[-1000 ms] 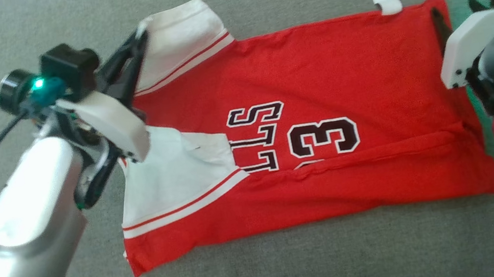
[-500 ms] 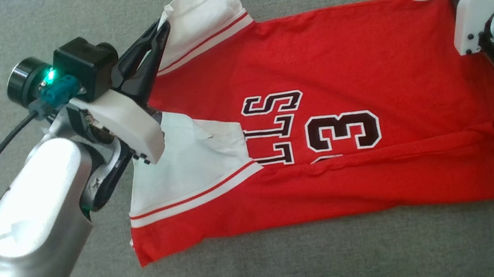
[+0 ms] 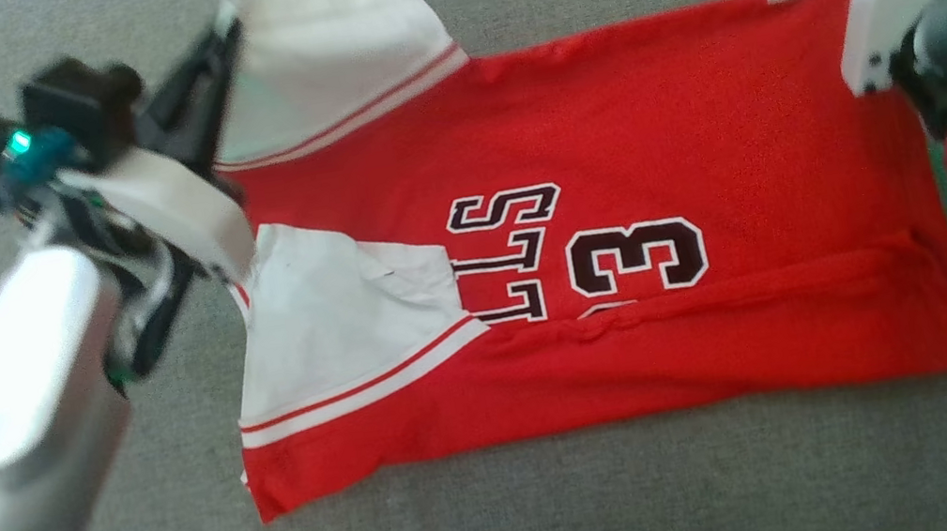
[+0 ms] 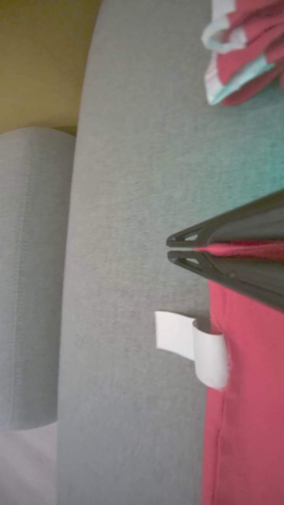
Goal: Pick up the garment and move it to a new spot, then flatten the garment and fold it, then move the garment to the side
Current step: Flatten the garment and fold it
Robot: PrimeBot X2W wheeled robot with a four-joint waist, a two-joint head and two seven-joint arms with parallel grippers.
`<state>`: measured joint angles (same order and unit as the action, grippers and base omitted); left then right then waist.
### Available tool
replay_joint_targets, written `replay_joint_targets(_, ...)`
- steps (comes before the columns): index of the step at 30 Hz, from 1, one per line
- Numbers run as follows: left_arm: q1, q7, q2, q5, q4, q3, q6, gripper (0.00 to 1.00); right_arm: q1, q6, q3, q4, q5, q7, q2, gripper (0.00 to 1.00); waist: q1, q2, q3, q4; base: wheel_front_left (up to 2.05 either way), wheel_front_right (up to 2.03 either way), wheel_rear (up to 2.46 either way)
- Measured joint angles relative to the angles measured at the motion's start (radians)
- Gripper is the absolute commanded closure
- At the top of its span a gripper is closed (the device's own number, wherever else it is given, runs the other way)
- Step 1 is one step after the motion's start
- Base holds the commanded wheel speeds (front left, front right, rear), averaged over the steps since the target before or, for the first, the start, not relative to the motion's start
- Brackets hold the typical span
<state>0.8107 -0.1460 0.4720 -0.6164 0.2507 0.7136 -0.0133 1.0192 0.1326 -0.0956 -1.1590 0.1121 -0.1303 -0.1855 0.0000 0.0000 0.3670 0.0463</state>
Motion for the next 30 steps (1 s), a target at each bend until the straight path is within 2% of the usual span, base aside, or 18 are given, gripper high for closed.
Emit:
replay_joint_targets(10, 0.236, 0.097, 0.001, 0.090, 0.222, -0.016, -0.014, 1.00, 0.163, 0.000, 0.094, 0.005, -0.176, 0.092, 0.012, 1.00, 0.0002, 0.0000, 0.042, -0.038, 0.00, 0.00, 0.00)
replay_joint_targets(13, 0.299, 0.137, -0.016, 0.117, 0.312, -0.020, -0.023, 1.00, 0.197, 0.000, 0.091, 0.007, -0.222, 0.119, 0.011, 1.00, -0.0001, 0.0000, 0.055, -0.054, 0.00, 0.00, 0.00)
replay_joint_targets(19, 0.445, 0.242, -0.087, 0.144, 0.472, -0.021, -0.030, 1.00, 0.262, 0.000, 0.092, 0.008, -0.273, 0.199, 0.017, 1.00, 0.0001, 0.0000, 0.079, -0.064, 0.00, 0.00, 0.00)
replay_joint_targets(25, 0.452, 0.309, -0.126, 0.152, 0.591, -0.004, -0.067, 1.00, 0.253, 0.000, 0.143, -0.023, -0.322, 0.215, 0.013, 1.00, 0.0000, 0.0000, 0.063, -0.052, 0.00, 0.00, 0.00)
replay_joint_targets(30, 0.406, 0.343, -0.140, 0.140, 0.624, 0.012, -0.091, 1.00, 0.189, 0.000, 0.207, -0.024, -0.400, 0.194, -0.011, 1.00, 0.0000, 0.0000, 0.036, -0.034, 0.00, 0.00, 0.00)
